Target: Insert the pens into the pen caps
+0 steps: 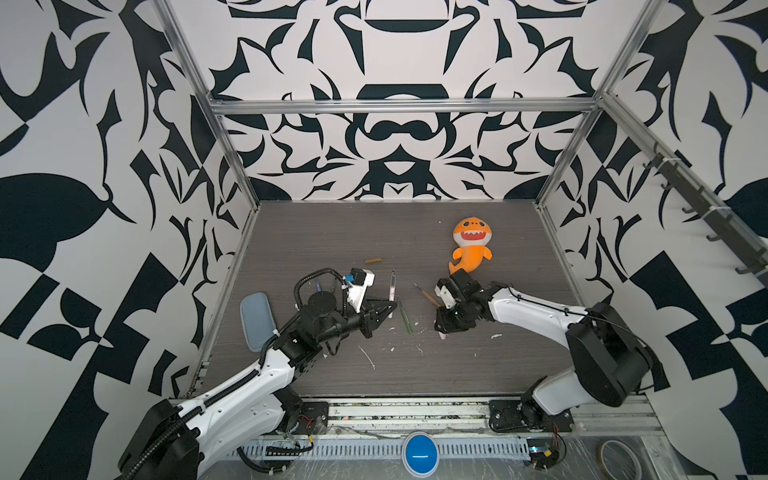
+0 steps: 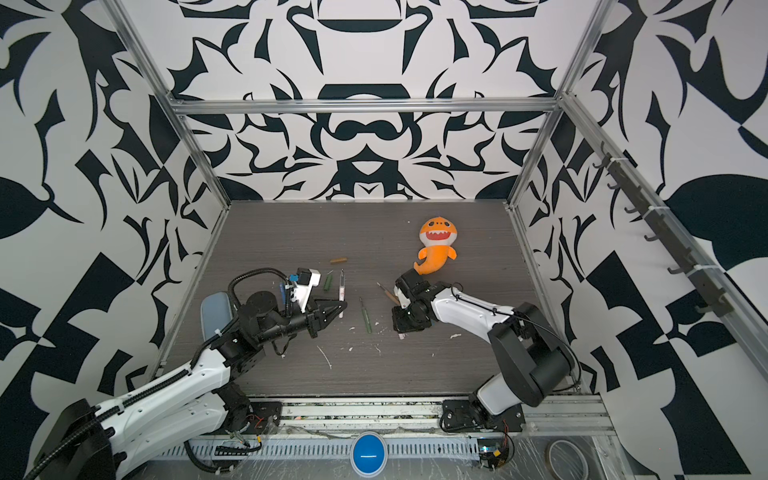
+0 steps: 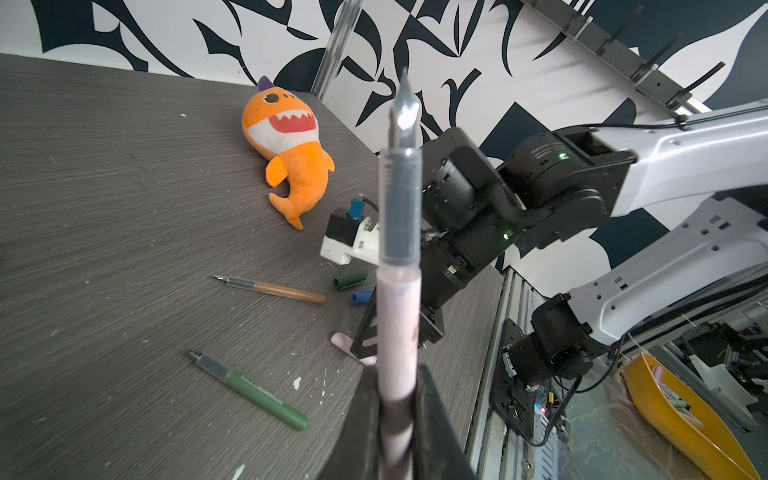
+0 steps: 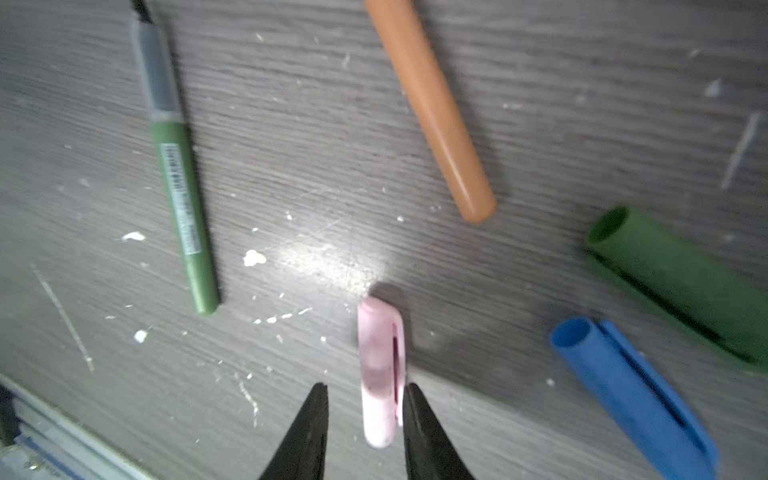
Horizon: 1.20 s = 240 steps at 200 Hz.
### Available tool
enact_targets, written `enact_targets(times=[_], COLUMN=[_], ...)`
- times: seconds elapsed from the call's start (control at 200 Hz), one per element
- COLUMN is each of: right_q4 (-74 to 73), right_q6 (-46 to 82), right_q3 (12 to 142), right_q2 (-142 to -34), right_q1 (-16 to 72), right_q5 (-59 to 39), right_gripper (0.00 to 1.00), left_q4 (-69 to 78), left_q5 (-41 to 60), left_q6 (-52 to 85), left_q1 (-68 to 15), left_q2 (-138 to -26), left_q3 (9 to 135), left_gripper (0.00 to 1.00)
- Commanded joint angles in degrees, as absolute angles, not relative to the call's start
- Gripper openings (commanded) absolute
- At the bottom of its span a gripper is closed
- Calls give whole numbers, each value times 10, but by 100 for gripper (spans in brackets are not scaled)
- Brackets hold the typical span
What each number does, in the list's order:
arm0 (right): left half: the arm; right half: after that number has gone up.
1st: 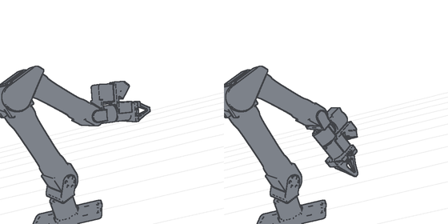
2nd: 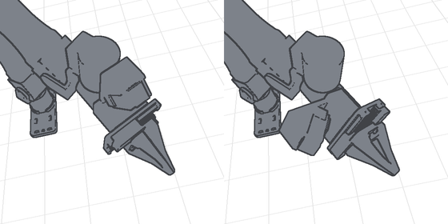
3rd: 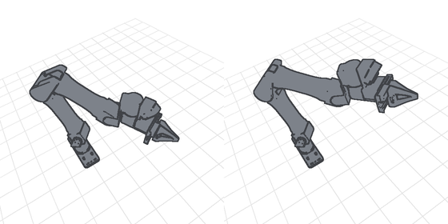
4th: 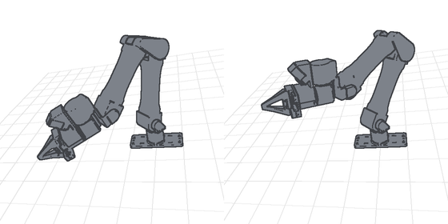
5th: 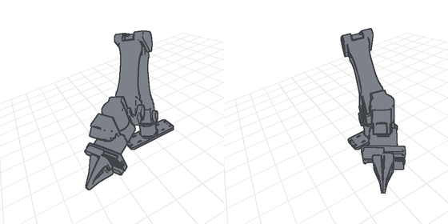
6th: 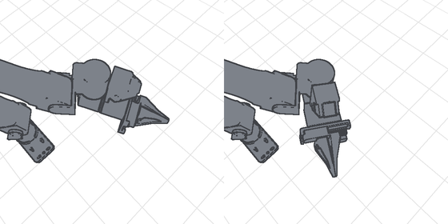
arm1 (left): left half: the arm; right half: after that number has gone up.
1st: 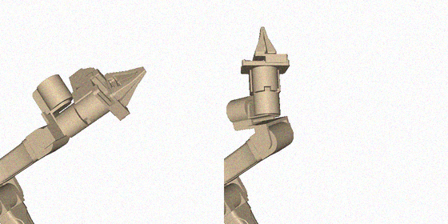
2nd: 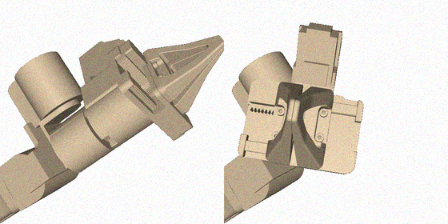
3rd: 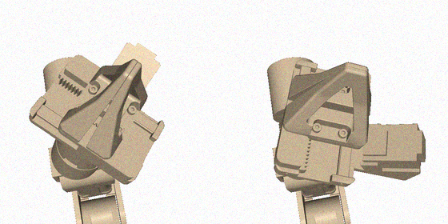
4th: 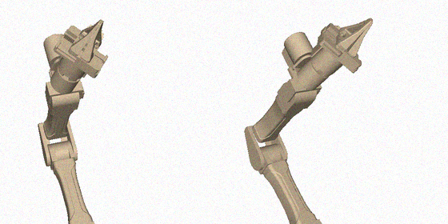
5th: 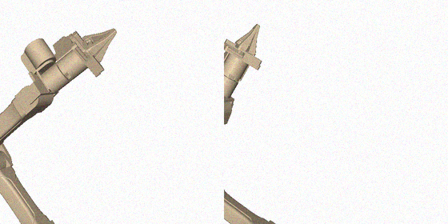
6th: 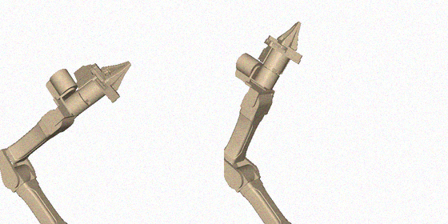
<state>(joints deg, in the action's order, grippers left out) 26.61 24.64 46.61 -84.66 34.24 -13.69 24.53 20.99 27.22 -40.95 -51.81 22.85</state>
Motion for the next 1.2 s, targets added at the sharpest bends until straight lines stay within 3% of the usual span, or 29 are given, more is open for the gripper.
enact_targets(times=[0.0,0.25,1.195], right_q4=[292,284,244], right_q6=[240,242,260], right_q3=[479,472,444], right_q2=[-810,-845,-867], right_q1=[333,315,323], right_q5=[-132,-125,-145], right_gripper=[32,25,25], left_q4=[267,272,264], left_q5=[223,230,236], left_q6=[277,285,287], left_q1=[-412,-412,-419], left_q2=[-522,-521,-528], left_q3=[225,225,234], left_gripper=[0,0,0])
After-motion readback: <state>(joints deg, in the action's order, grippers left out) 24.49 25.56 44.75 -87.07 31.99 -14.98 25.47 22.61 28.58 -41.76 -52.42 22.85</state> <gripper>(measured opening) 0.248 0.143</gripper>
